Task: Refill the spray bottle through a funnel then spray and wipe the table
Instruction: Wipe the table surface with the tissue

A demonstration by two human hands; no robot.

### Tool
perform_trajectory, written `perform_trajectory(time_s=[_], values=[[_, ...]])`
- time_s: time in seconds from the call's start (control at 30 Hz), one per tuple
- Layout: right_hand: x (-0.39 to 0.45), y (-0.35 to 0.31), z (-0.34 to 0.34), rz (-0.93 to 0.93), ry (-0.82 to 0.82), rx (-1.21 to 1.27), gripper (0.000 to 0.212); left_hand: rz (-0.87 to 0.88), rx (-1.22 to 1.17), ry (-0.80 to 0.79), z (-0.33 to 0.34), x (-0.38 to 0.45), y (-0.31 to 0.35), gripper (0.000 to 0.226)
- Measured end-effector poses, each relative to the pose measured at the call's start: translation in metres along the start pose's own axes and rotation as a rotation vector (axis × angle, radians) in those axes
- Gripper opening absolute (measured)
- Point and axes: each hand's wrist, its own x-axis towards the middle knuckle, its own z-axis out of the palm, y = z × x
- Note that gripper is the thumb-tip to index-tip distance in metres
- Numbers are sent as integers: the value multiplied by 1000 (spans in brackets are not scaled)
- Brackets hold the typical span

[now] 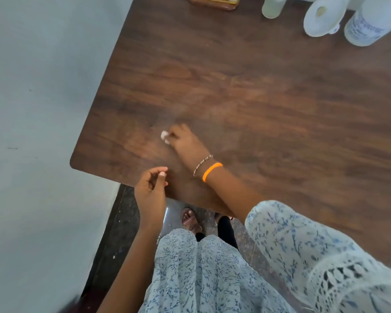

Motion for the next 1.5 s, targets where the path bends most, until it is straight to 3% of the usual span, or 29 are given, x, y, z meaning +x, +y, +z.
perform_trajectory(time_s=[0.07, 0.13, 0.3, 0.4, 0.47, 0.57, 0.63, 0.7, 0.73, 0.83, 0.93, 1.03, 1.13, 1.23, 1.4, 1.5], values=[[-16, 3, -4, -113, -42, -45, 17, 0, 7, -13, -2, 1, 1, 24], [-20, 24, -21, -71, 19, -87, 22, 1, 7, -38, -3, 1, -1, 24], [-40, 108, -69, 535, 263, -217, 31, -4, 16, -85, -3, -2, -2, 25], [-38, 89, -60, 672, 326, -217, 28, 3, 19, -101, -7, -6, -2, 26], [-30, 48, -34, 542, 170, -205, 22, 7, 24, -99, -12, -7, -1, 26], [-26, -15, -3, 131, 39, -127, 28, 17, 35, -91, -17, -6, 1, 22], [-20, -12, -2, -36, -18, -117, 26, 27, 35, -91, -20, -6, 3, 20], [-7, 17, -19, 10, 19, -131, 14, 34, 45, -112, -23, -5, 2, 21], [0, 40, -32, 142, 87, -110, 14, 37, 55, -126, -24, -5, 1, 22], [0, 110, -74, 566, 128, -219, 31, 27, 66, -151, -24, -6, -4, 26], [-5, 111, -87, 684, 200, -263, 35, 14, 57, -157, -26, -9, -7, 27], [-16, 49, -46, 530, 137, -223, 26, 4, 50, -153, -29, -11, -7, 26], [-50, -24, 2, 122, 46, -184, 22, 15, 46, -142, -31, -7, -1, 27], [-66, -11, -8, 31, 24, -274, 25, 28, 49, -159, -28, -2, 5, 28], [-85, 80, -80, 646, 288, -282, 30, 37, 82, -241, -18, -4, 8, 26], [-93, 62, -73, 684, 280, -269, 27, 41, 97, -302, -9, -12, 8, 25]])
